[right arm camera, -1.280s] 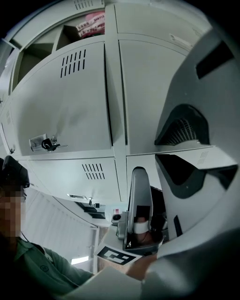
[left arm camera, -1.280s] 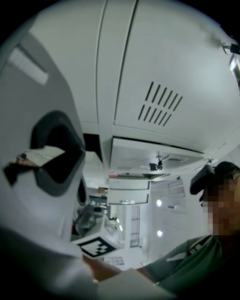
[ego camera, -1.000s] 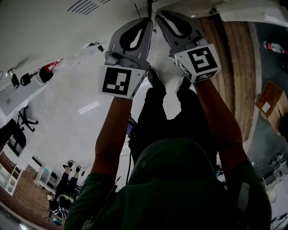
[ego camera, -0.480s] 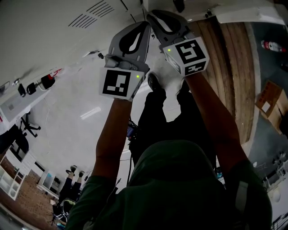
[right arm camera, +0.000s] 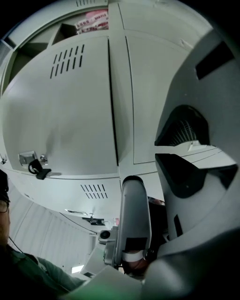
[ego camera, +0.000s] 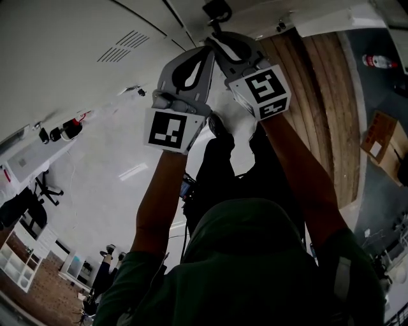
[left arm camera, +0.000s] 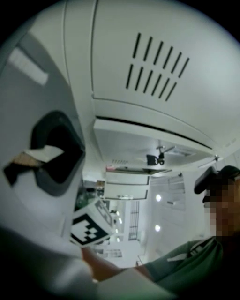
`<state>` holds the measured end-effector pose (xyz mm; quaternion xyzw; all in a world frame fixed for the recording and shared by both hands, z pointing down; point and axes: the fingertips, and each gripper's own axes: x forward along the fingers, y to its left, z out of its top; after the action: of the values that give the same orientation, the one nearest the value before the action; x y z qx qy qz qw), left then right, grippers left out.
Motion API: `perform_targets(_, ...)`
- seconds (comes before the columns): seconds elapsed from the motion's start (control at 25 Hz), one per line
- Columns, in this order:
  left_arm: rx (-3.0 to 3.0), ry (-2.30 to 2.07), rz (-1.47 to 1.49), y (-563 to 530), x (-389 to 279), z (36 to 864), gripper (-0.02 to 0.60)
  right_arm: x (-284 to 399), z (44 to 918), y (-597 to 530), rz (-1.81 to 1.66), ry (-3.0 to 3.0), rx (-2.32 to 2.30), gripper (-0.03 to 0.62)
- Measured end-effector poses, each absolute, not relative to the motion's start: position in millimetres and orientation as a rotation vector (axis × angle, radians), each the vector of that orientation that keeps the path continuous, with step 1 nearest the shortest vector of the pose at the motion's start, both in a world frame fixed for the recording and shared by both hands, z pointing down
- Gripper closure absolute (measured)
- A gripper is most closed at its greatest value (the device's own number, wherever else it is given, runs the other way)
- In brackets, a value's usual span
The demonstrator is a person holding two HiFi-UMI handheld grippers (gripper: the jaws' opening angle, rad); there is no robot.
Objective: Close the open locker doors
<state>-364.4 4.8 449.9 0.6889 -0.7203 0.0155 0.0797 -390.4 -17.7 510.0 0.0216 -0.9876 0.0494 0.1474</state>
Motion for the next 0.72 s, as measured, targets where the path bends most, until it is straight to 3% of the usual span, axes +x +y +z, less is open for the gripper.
perform_targets(0.72, 2.397, -1.952, -0.027, -59, -236, 313, 0.580, -230, 347, -89, 0.104, -2.980, 0.409, 0.548)
